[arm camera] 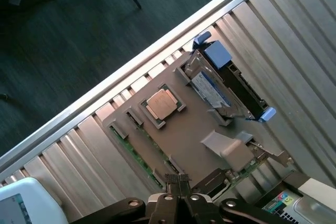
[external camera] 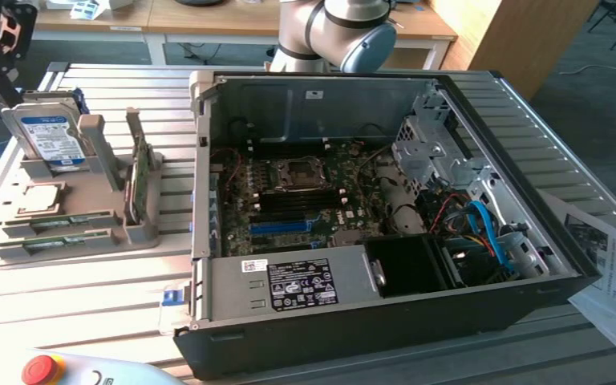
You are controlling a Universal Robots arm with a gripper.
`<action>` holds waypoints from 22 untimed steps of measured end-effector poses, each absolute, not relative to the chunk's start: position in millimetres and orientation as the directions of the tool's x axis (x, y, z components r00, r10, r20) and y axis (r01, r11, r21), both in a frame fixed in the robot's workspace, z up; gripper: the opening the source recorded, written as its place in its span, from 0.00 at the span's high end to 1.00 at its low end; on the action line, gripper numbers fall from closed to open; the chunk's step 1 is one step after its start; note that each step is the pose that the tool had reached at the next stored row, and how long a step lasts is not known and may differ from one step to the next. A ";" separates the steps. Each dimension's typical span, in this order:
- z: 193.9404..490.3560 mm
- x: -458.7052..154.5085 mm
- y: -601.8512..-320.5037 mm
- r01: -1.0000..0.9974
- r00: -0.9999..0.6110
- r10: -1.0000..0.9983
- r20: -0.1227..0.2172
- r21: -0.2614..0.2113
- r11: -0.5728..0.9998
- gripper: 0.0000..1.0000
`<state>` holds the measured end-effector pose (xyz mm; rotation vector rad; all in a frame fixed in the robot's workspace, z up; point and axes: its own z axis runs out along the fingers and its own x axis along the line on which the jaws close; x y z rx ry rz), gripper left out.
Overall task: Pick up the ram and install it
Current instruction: 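Pick up the ram and move it above insertion slot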
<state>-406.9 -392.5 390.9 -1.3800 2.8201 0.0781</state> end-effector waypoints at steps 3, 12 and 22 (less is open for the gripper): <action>390.9 -406.8 -392.4 -0.810 -0.586 -0.810 -0.023 0.044 0.584 0.90; 391.0 -406.8 -392.4 -0.878 -0.478 -0.878 -0.023 0.044 0.477 0.90; 391.0 -406.8 -392.1 -0.886 -0.464 -0.886 -0.023 0.044 0.462 0.90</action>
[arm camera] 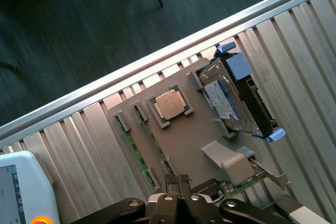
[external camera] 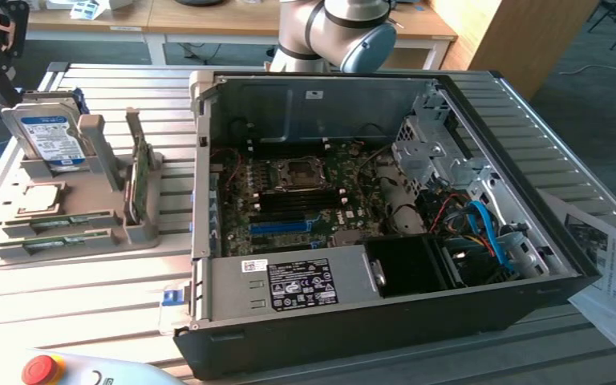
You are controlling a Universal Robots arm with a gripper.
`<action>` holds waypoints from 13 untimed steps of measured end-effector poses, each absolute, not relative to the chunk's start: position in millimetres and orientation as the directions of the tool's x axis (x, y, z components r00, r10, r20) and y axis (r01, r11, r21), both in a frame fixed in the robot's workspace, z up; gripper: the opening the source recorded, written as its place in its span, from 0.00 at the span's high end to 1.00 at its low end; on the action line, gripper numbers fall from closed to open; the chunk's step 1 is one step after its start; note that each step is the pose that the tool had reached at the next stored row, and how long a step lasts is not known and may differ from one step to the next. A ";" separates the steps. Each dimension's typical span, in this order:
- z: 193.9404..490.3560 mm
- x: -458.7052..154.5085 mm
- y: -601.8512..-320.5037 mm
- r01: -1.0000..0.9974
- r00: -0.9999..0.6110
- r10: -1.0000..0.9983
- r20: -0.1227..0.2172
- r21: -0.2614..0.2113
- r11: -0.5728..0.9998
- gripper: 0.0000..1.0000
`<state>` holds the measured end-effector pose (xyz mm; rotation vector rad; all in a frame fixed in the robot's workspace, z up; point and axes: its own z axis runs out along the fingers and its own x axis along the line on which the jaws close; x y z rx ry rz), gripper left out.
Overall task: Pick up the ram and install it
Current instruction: 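Pick up the ram and move it above insertion slot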
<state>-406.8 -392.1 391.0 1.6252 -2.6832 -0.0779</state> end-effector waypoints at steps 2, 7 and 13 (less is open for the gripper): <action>390.9 -406.8 -392.1 -0.886 -0.464 -0.886 -0.023 0.044 0.462 0.90; 390.9 -406.8 -392.1 -0.897 -0.441 -0.897 -0.023 0.044 0.439 0.90; 390.9 -406.9 -392.1 -0.923 -0.383 -0.923 -0.023 0.044 0.382 0.90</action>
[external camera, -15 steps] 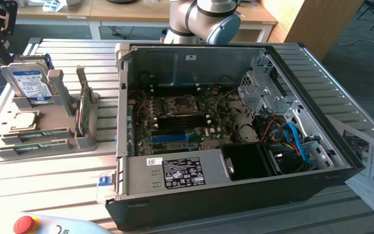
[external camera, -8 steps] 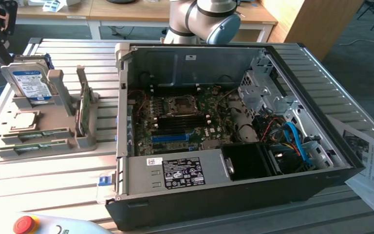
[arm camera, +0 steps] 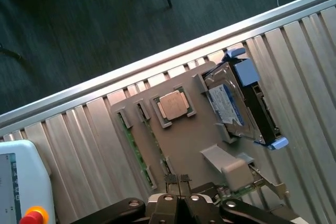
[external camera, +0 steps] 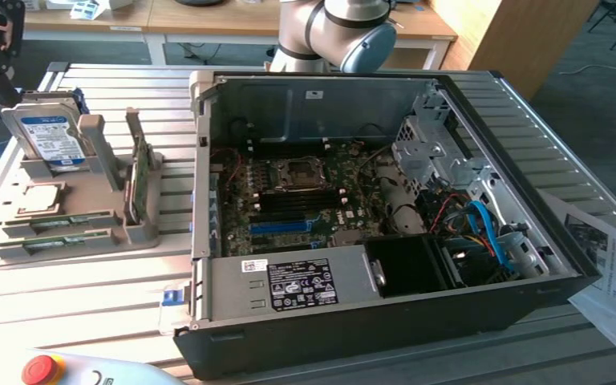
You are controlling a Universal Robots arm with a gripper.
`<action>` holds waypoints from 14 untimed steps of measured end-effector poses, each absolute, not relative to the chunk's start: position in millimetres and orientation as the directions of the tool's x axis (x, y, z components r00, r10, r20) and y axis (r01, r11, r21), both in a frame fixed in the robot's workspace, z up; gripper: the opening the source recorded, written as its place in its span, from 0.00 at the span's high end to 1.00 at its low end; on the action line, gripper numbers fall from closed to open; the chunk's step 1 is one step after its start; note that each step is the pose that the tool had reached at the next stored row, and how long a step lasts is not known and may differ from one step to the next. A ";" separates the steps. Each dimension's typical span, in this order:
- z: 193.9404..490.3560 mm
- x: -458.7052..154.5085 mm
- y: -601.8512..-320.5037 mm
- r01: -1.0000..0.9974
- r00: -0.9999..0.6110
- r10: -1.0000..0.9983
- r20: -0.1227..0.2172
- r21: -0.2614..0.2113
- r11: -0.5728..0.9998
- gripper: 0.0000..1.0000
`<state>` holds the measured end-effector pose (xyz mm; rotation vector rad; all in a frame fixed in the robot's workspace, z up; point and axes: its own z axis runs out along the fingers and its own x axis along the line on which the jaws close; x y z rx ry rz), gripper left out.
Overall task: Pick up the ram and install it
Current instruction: 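Pick up the ram and move it above insertion slot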
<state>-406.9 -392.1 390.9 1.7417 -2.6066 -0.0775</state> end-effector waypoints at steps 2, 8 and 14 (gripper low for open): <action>390.9 -406.8 -392.1 -0.931 -0.363 -0.932 -0.023 0.044 0.362 0.90; 390.9 -406.8 -392.1 -0.958 -0.283 -0.959 -0.023 0.044 0.282 0.90; 390.9 -406.8 -392.1 -0.976 -0.213 -0.977 -0.023 0.044 0.212 0.90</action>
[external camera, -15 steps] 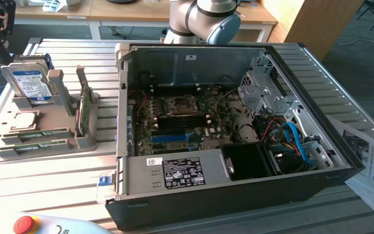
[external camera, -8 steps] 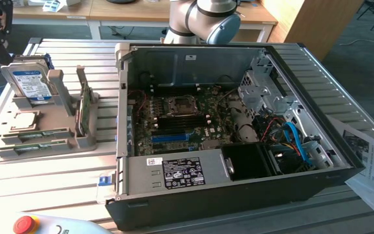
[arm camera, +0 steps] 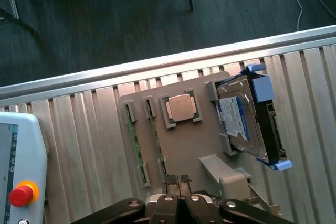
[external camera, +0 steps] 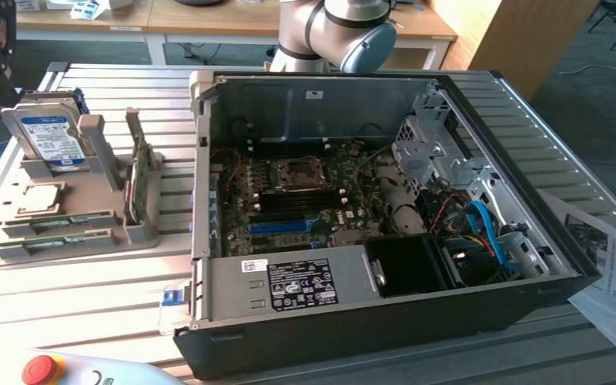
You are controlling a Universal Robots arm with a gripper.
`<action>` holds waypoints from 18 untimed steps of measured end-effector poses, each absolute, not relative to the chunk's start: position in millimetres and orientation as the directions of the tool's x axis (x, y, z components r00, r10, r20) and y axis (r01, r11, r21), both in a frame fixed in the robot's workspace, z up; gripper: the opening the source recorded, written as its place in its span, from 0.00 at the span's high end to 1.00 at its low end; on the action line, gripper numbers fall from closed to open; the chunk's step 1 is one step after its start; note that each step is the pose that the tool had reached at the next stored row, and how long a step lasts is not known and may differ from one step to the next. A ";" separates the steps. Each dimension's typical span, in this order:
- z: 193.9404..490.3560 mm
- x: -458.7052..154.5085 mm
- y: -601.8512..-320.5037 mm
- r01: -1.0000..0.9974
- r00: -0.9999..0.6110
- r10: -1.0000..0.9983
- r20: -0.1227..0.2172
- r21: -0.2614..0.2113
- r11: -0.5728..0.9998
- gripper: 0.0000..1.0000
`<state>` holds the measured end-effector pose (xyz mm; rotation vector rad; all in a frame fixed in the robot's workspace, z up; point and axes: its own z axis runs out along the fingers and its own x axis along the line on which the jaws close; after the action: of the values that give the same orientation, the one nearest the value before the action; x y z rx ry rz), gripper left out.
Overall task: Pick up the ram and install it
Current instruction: 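Pick up the ram and move it above insertion slot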
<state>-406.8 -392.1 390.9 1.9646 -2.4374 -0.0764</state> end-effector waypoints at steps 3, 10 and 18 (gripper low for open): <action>391.0 -406.8 -392.1 -0.983 -0.178 -0.984 -0.023 0.044 0.177 0.90; 390.9 -406.8 -392.1 -0.994 -0.100 -0.995 -0.023 0.044 0.099 0.90; 391.0 -406.8 -392.1 -0.995 -0.092 -0.996 -0.023 0.044 0.091 0.90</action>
<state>-406.8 -392.1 391.0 2.1083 -2.3101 -0.0751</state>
